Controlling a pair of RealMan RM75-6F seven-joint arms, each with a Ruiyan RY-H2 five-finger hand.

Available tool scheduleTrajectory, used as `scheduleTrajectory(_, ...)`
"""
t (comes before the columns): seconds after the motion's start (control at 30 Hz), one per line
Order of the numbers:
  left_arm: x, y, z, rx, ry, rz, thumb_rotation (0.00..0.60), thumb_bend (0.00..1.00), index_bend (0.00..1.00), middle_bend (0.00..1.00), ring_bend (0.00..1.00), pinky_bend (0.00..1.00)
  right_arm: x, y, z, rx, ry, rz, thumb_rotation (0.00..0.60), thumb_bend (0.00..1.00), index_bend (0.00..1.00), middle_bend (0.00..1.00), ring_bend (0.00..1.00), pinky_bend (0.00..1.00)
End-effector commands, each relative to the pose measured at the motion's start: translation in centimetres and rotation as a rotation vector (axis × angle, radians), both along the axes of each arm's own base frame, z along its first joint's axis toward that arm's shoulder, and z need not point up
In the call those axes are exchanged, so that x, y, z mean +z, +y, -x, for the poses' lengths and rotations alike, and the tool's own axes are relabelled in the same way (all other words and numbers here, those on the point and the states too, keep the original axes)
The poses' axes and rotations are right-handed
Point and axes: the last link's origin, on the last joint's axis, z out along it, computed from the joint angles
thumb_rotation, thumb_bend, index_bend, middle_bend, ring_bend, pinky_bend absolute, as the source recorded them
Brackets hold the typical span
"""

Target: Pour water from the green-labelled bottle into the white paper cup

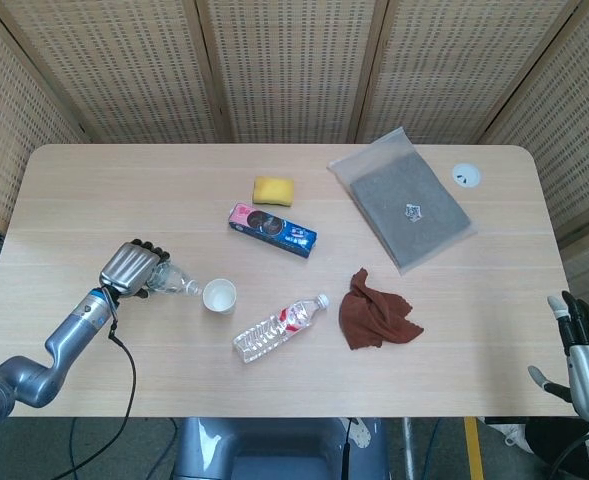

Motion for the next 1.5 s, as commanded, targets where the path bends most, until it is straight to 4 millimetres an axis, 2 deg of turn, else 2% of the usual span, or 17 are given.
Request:
scheduleTrajectory(0.03, -0.2, 0.2, -0.5, -0.011, 0.033, -0.002, 0.6, 0.49, 0.58, 0.48, 0.32, 0.35, 0.0, 0.0, 0.1, -0.002, -0.001, 0.0, 0.6, 0.0, 0.0, 0.0, 0.0, 0.0)
scheduleTrajectory(1.5, -0.5, 0.4, -2.5, -0.025, 0.247, -0.075, 0.6, 0.5, 0.58, 0.49, 0.32, 0.35, 0.8, 0.1, 0.1, 0.004, -0.027, 0.014, 0.6, 0.0, 0.0, 0.0, 0.0, 0.0)
